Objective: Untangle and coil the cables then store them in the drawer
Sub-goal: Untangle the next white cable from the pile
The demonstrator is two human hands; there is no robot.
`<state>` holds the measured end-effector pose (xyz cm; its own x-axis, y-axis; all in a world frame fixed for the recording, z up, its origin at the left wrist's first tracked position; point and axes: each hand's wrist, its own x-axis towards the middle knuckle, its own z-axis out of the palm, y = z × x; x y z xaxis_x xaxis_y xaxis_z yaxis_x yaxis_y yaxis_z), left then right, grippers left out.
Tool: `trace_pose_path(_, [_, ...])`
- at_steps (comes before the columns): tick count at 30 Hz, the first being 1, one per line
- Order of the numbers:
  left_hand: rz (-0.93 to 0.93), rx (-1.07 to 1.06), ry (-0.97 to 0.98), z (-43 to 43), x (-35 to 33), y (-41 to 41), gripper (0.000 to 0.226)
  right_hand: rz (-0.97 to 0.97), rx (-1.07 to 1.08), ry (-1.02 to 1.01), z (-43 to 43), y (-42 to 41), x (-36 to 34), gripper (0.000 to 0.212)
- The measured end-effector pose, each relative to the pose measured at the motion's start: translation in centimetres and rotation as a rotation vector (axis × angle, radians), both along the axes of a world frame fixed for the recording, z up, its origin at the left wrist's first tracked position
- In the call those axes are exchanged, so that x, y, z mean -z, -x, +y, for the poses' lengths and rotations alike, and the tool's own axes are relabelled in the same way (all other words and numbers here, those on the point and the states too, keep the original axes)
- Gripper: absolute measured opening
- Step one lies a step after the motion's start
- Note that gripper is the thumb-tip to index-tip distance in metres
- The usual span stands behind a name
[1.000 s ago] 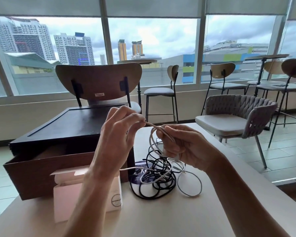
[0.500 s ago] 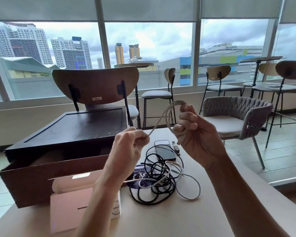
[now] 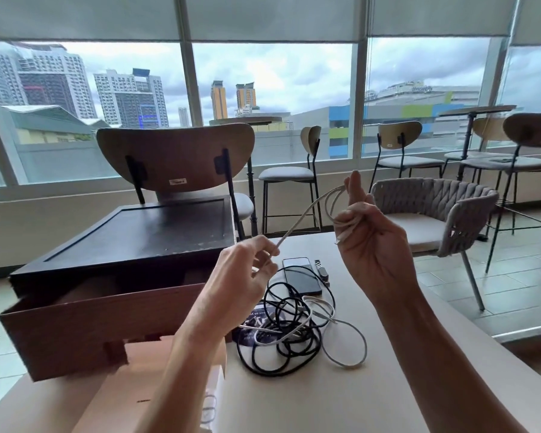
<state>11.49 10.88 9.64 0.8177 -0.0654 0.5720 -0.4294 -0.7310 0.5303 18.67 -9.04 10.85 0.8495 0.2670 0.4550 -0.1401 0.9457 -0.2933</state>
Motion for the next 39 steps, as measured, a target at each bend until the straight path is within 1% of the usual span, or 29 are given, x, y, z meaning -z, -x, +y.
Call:
trace_pose_path(2, [0.005,-0.045,0.009,0.3,1.0,-0.6,0.009,-0.052,0.028,-0.012,-0.5,0.2,-0.2,0.057])
trace_pose_path(3, [-0.003,-0.064,0.037,0.4,1.4,-0.9,0.008,-0.067,0.030,-0.018,-0.6,0.2,-0.3,0.057])
trace_pose_path(5, [-0.037,-0.086,0.118,0.6,1.6,-1.2,0.008,-0.069,0.042,-0.017,-0.8,0.4,-0.4,0.047])
trace_pose_path(7, [-0.047,-0.065,0.154,0.8,1.4,-1.1,0.014,-0.027,0.041,-0.031,-0.7,0.1,-0.2,0.038])
trace_pose_path(9, [0.003,0.003,0.101,1.1,0.9,-0.8,0.020,0.037,-0.017,-0.123,-0.7,0.0,0.1,0.043])
trace_pose_path(10, [0.044,0.038,0.064,1.3,0.6,-0.6,0.021,0.075,-0.011,-0.158,-0.7,-0.2,0.3,0.046])
trace_pose_path(11, [0.084,0.065,0.036,1.3,0.4,-0.3,0.022,0.112,0.024,-0.165,-0.6,-0.3,0.4,0.046])
trace_pose_path(12, [0.117,0.084,0.019,1.3,0.1,-0.1,0.022,0.134,0.078,-0.154,-0.5,-0.3,0.5,0.041])
trace_pose_path(13, [0.140,0.097,0.013,1.2,-0.1,0.1,0.022,0.147,0.141,-0.120,-0.4,-0.3,0.6,0.035])
trace_pose_path(15, [0.168,0.122,0.007,0.9,-0.6,0.5,0.020,0.149,0.304,0.021,0.2,-0.2,0.7,0.027])
trace_pose_path(17, [0.170,0.139,-0.026,0.5,-1.2,1.1,0.011,0.121,0.455,0.148,0.8,-0.1,0.9,0.027])
trace_pose_path(18, [0.161,0.139,-0.050,0.3,-1.6,1.4,0.006,0.112,0.493,0.184,1.0,0.1,0.9,0.027])
trace_pose_path(21, [0.165,0.111,-0.121,0.1,-2.2,2.1,0.007,0.074,0.535,0.265,1.4,0.2,1.0,0.024])
trace_pose_path(24, [0.266,0.080,-0.210,0.4,-2.4,2.5,0.013,0.020,0.568,0.341,1.8,0.5,1.0,0.024])
trace_pose_path(26, [0.353,0.095,-0.234,0.4,-2.5,2.8,0.015,-0.004,0.579,0.355,2.1,0.7,0.9,0.025])
trace_pose_path(28, [0.378,0.112,-0.245,0.3,-2.6,3.0,0.016,-0.052,0.625,0.403,2.3,0.9,1.0,0.027])
trace_pose_path(30, [0.344,0.117,-0.236,0.2,-2.9,3.2,0.016,-0.182,0.794,0.587,2.4,0.9,1.3,0.031])
trace_pose_path(32, [0.244,0.127,-0.203,0.4,-3.4,3.3,0.016,-0.333,0.968,0.810,2.6,0.8,1.7,0.032])
trace_pose_path(33, [0.177,0.136,-0.180,0.5,-3.6,3.2,0.015,-0.385,0.998,0.884,2.7,0.8,1.9,0.030])
trace_pose_path(35, [0.064,0.132,-0.148,0.9,-3.8,3.3,0.015,-0.447,0.956,0.970,3.1,0.7,2.5,0.026])
trace_pose_path(37, [-0.025,0.077,-0.162,1.5,-3.9,3.0,0.014,-0.487,0.885,1.032,3.5,0.5,3.0,0.025])
trace_pose_path(39, [-0.118,0.004,-0.192,2.1,-3.7,2.7,0.010,-0.505,0.800,1.045,3.7,0.5,3.3,0.024])
